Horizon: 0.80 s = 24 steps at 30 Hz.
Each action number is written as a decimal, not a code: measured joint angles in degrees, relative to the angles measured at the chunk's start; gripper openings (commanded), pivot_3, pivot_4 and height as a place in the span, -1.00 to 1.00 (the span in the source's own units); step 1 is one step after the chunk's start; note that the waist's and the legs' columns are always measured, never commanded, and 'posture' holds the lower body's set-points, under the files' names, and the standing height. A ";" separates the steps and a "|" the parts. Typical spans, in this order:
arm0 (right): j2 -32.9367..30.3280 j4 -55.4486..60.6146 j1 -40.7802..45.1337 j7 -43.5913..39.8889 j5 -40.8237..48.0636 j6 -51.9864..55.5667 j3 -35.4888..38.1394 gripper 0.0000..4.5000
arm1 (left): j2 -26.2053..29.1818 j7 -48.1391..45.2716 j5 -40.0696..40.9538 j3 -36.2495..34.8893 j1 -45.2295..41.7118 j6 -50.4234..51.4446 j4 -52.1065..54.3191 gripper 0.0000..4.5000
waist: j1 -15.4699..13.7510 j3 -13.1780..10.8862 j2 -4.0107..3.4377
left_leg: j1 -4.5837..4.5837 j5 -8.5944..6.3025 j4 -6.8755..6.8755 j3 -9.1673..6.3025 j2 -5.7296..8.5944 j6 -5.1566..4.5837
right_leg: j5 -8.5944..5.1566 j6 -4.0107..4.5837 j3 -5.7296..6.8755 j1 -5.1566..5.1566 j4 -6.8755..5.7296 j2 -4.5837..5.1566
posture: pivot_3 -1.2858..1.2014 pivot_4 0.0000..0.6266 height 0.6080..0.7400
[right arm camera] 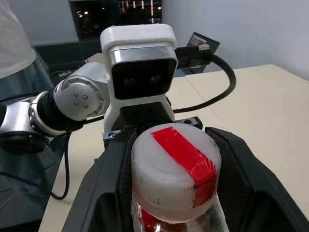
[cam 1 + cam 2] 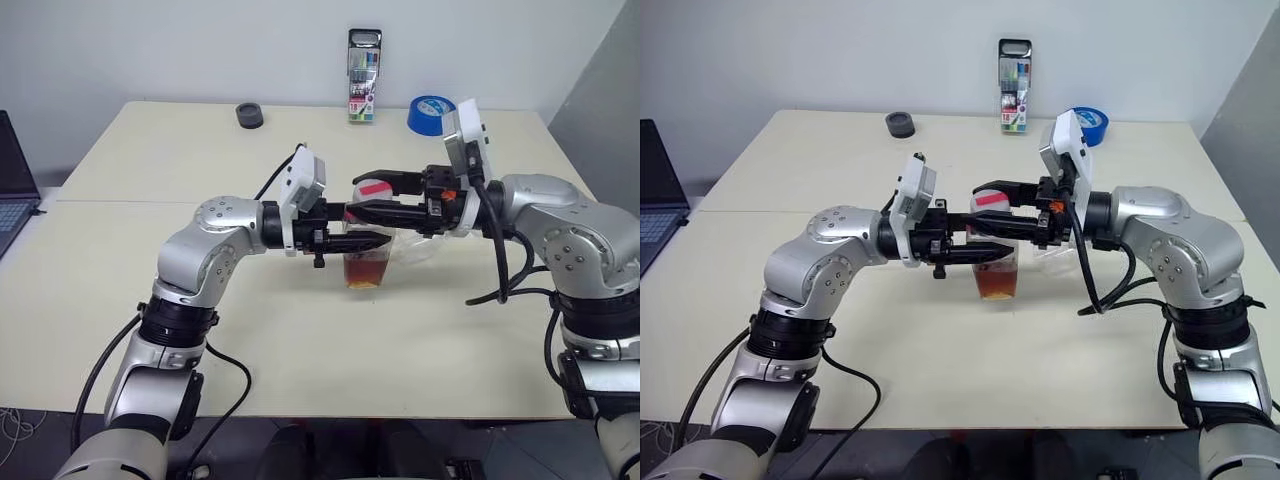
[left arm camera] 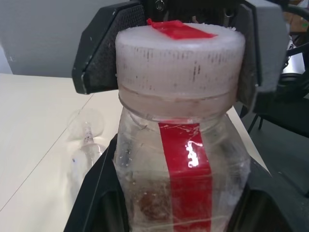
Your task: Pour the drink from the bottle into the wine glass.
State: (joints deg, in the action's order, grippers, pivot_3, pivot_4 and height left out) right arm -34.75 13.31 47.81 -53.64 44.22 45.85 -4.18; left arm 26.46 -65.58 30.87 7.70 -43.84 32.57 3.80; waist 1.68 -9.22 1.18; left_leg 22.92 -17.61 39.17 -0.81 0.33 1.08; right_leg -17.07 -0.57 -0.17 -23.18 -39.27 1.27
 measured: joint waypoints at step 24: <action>11.70 24.06 -8.83 42.84 11.02 16.42 11.40 0.97 | -1.67 -0.33 -2.22 -0.20 -1.05 -4.21 -4.37 -0.19 | 0.03 0.00 -0.01 | 0.02 -0.03 0.68 -0.01 0.01 -0.05 | 0.00 0.00 -0.09 -0.05 -0.68 0.00 | 0.03 -0.52 1.00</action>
State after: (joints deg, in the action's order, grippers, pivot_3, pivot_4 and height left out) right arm -23.05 37.38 38.98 -10.80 55.23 62.27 7.22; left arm 24.79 -65.91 28.65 7.50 -44.89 28.36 -0.56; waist 1.70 -9.22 1.18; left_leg 22.94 -17.64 39.86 -0.81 0.34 1.03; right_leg -17.07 -0.57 -0.26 -23.23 -39.95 1.27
